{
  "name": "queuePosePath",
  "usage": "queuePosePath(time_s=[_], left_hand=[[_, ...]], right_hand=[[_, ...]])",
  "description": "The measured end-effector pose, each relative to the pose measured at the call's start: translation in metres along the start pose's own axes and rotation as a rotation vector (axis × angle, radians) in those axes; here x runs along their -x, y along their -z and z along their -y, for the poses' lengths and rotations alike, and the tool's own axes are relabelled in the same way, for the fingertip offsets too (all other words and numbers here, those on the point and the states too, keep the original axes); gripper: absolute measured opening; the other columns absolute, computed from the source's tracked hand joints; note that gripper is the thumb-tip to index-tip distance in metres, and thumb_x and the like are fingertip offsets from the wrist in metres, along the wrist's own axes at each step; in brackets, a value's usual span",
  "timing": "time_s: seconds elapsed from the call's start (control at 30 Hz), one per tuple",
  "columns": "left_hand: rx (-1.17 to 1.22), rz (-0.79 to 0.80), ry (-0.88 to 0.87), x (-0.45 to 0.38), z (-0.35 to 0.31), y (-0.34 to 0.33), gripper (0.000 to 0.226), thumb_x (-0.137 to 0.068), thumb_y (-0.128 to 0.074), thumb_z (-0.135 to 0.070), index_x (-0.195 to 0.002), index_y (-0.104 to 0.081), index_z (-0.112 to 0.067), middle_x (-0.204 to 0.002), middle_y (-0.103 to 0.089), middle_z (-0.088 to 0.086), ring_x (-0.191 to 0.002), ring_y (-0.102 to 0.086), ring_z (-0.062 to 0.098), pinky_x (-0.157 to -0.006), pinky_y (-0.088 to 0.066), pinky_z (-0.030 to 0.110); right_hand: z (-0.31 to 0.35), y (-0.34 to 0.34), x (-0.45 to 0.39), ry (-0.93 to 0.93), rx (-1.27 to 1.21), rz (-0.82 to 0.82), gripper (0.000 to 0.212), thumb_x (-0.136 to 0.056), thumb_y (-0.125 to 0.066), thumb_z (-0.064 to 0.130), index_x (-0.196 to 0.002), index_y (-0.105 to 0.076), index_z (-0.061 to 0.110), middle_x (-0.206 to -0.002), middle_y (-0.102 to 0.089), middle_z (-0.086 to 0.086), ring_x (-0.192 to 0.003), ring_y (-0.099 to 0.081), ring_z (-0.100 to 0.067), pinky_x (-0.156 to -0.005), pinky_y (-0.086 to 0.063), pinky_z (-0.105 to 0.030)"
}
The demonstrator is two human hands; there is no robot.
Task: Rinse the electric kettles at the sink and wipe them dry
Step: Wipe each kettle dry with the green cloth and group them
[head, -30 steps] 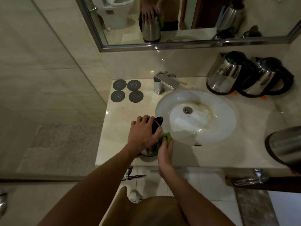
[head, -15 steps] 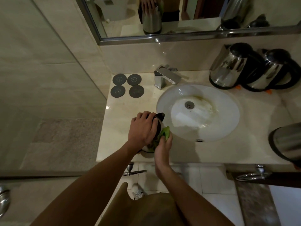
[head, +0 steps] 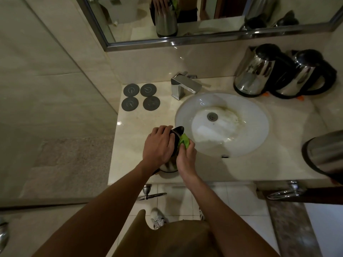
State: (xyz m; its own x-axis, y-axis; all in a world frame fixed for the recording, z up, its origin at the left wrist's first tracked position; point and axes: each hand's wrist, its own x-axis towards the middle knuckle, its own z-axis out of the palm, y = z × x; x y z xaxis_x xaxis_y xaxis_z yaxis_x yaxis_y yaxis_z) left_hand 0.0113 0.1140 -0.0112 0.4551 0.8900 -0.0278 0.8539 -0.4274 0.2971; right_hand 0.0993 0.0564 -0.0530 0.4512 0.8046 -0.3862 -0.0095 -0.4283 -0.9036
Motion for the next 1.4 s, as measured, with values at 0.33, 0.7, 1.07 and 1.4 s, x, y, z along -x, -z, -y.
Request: queuePosePath(time_s=[0.33, 0.7, 1.07, 1.4], left_hand=[[0.171, -0.096, 0.202, -0.001, -0.007, 0.005, 0.026, -0.101, -0.041, -0.026, -0.116, -0.052, -0.009, -0.106, -0.059, 0.012, -0.094, -0.057, 0.029, -0.077, -0.046, 0.04], [0.089, -0.071, 0.066, -0.005, -0.001, -0.002, 0.03, -0.099, -0.029, -0.033, -0.111, -0.047, -0.012, -0.109, -0.053, 0.006, -0.092, -0.051, 0.024, -0.074, -0.047, 0.04], [0.03, -0.086, 0.066, -0.006, 0.0, -0.009, 0.027, -0.099, -0.032, -0.035, -0.108, -0.046, -0.013, -0.104, -0.053, 0.006, -0.088, -0.051, 0.026, -0.07, -0.048, 0.043], [0.076, -0.097, 0.095, -0.007, -0.002, -0.009, 0.029, -0.097, -0.034, -0.038, -0.108, -0.045, -0.014, -0.104, -0.056, 0.006, -0.09, -0.052, 0.027, -0.073, -0.042, 0.038]], right_hand=[[-0.004, 0.005, 0.02, 0.089, -0.076, -0.009, 0.038, -0.104, -0.04, 0.015, -0.142, -0.042, 0.015, -0.13, -0.044, 0.003, -0.117, -0.045, -0.012, -0.099, -0.038, -0.028], [-0.002, 0.03, -0.082, -0.169, 0.017, 0.466, 0.028, -0.103, -0.034, 0.018, -0.13, -0.041, 0.016, -0.125, -0.052, -0.009, -0.115, -0.05, -0.022, -0.086, -0.044, -0.028], [-0.032, 0.01, 0.017, -0.13, -0.352, 0.172, 0.047, -0.107, -0.034, 0.011, -0.15, -0.021, 0.026, -0.142, -0.033, 0.005, -0.136, -0.039, -0.018, -0.11, -0.041, -0.03], [-0.022, 0.013, -0.026, -0.046, -0.196, 0.134, 0.042, -0.102, -0.029, 0.036, -0.139, -0.041, 0.02, -0.134, -0.049, -0.004, -0.126, -0.047, -0.02, -0.106, -0.042, -0.034]])
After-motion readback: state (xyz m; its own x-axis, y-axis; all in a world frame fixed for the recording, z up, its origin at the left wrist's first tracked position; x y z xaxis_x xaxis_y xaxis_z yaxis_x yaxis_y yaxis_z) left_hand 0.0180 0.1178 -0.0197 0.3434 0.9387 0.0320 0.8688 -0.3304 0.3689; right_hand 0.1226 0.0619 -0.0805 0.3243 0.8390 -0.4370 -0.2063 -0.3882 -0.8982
